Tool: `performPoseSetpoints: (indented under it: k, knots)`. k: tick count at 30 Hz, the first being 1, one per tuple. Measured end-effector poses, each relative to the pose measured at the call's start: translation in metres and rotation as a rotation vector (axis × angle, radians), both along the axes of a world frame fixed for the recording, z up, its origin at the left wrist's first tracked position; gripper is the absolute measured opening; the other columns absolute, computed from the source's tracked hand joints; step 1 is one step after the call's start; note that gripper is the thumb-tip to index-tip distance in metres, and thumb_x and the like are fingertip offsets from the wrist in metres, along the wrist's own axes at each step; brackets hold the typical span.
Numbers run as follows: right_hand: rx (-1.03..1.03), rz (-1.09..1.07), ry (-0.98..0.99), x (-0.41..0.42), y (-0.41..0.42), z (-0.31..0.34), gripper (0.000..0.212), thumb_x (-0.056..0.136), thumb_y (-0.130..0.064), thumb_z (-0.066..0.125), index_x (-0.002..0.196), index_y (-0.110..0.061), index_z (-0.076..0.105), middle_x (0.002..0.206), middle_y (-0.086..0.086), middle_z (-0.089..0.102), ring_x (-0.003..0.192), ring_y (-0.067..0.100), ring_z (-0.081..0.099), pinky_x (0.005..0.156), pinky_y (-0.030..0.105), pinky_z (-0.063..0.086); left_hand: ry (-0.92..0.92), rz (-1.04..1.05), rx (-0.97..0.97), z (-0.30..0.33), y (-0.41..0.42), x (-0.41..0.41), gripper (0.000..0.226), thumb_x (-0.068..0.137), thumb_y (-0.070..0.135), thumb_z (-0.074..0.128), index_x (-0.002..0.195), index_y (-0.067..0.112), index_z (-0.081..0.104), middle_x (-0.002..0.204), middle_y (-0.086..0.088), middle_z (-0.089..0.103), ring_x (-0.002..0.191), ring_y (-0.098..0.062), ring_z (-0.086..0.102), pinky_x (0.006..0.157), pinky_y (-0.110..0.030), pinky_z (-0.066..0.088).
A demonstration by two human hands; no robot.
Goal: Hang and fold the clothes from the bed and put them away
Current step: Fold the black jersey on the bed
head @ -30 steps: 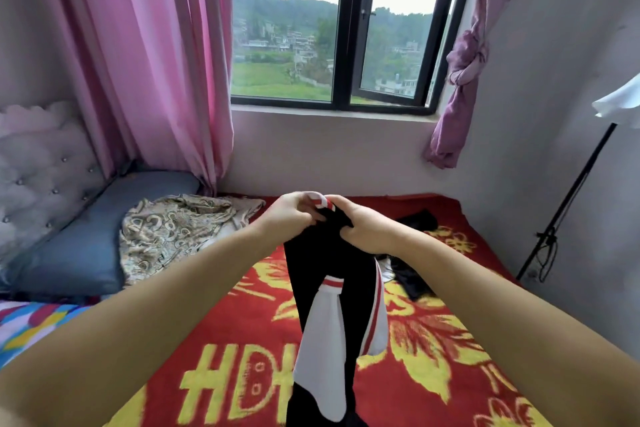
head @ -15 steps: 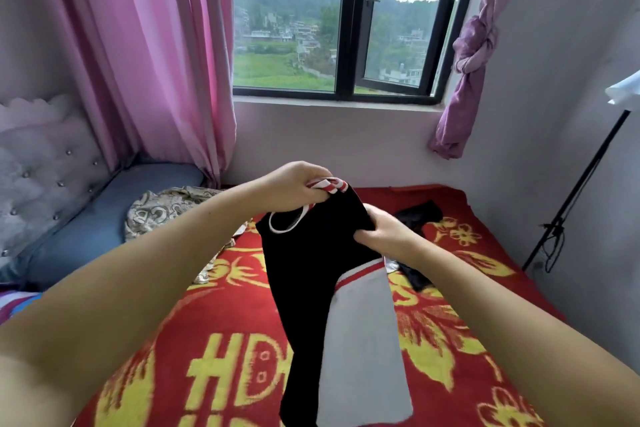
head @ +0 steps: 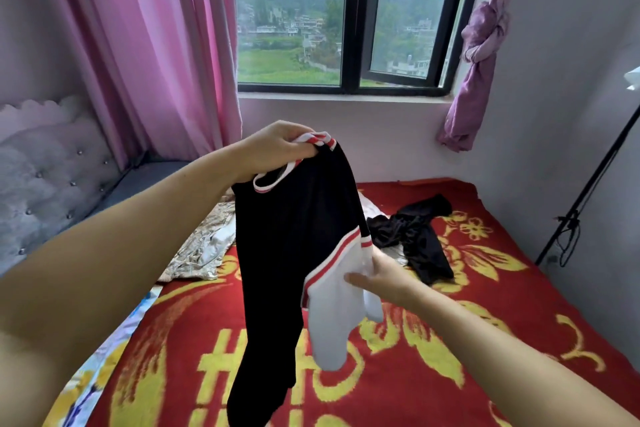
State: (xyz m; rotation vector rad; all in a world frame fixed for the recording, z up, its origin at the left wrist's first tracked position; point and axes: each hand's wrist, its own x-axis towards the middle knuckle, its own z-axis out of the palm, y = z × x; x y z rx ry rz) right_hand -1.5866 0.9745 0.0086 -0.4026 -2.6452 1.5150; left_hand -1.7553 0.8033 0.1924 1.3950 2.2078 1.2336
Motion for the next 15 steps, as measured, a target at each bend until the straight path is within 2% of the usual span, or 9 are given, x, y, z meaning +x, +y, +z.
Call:
performPoseSetpoints:
  k: [1, 3, 4, 7, 10, 13, 15]
  knots:
    - [0.052, -0.038, -0.022, -0.001, -0.003, -0.005, 0.013, 0.089, -0.017, 0.063, 0.101, -0.022, 0.064, 0.101, -0.001, 0.069, 0.098, 0.018, 0.065, 0.088, 0.039, 0.053, -0.011, 0.006, 0.003, 0.003, -0.001, -0.001, 0.019, 0.092, 0.019, 0.058, 0.105, 0.011, 0.070, 0.106, -0.019, 0.068, 0.099, -0.034, 0.065, 0.099, -0.045, 0.046]
    - [0.023, -0.107, -0.011, -0.002, -0.002, -0.010, 0.016, 0.092, -0.013, 0.054, 0.096, -0.002, 0.065, 0.097, 0.012, 0.070, 0.094, 0.028, 0.067, 0.086, 0.049, 0.053, -0.009, 0.012, -0.006, 0.007, -0.005, -0.005, 0.019, 0.092, 0.019, 0.058, 0.103, 0.010, 0.070, 0.101, -0.019, 0.069, 0.090, -0.027, 0.066, 0.099, -0.047, 0.046]
    - [-0.026, -0.126, 0.007, -0.002, 0.000, -0.008, 0.017, 0.093, -0.012, 0.053, 0.097, 0.000, 0.064, 0.096, 0.014, 0.070, 0.092, 0.029, 0.067, 0.085, 0.050, 0.053, -0.010, 0.018, -0.013, 0.008, -0.008, -0.008, 0.019, 0.091, 0.020, 0.058, 0.101, 0.011, 0.071, 0.097, -0.016, 0.070, 0.087, -0.022, 0.066, 0.097, -0.045, 0.047]
    - [-0.143, -0.139, 0.127, 0.001, 0.009, 0.007, 0.012, 0.096, -0.012, 0.054, 0.107, -0.009, 0.058, 0.102, 0.017, 0.069, 0.093, 0.030, 0.068, 0.085, 0.050, 0.054, -0.048, 0.029, 0.007, 0.008, -0.020, -0.017, 0.017, 0.092, 0.022, 0.058, 0.101, 0.020, 0.073, 0.095, -0.002, 0.073, 0.089, -0.014, 0.069, 0.090, -0.032, 0.052]
    - [-0.259, -0.142, 0.241, 0.006, 0.020, 0.018, 0.016, 0.098, -0.016, 0.052, 0.114, -0.016, 0.053, 0.095, 0.024, 0.069, 0.081, 0.036, 0.068, 0.074, 0.049, 0.054, -0.118, 0.059, 0.059, 0.007, -0.031, -0.028, 0.016, 0.092, 0.025, 0.060, 0.100, 0.027, 0.073, 0.095, 0.002, 0.074, 0.089, -0.011, 0.070, 0.082, -0.024, 0.049]
    - [-0.158, -0.206, 0.320, 0.004, 0.028, 0.021, 0.016, 0.100, -0.014, 0.047, 0.112, -0.023, 0.048, 0.086, 0.033, 0.061, 0.062, 0.035, 0.054, 0.058, 0.045, 0.045, -0.180, 0.067, 0.084, 0.011, -0.031, -0.033, 0.015, 0.091, 0.025, 0.061, 0.095, 0.030, 0.074, 0.091, 0.000, 0.074, 0.083, -0.013, 0.070, 0.075, -0.022, 0.052]
    - [-0.014, -0.265, 0.391, 0.002, 0.030, 0.020, 0.017, 0.099, -0.005, 0.045, 0.109, -0.018, 0.045, 0.086, 0.035, 0.057, 0.058, 0.037, 0.046, 0.055, 0.040, 0.038, -0.203, 0.043, 0.072, 0.015, -0.028, -0.031, 0.014, 0.089, 0.026, 0.063, 0.088, 0.032, 0.075, 0.082, 0.003, 0.074, 0.073, -0.010, 0.070, 0.063, -0.018, 0.052]
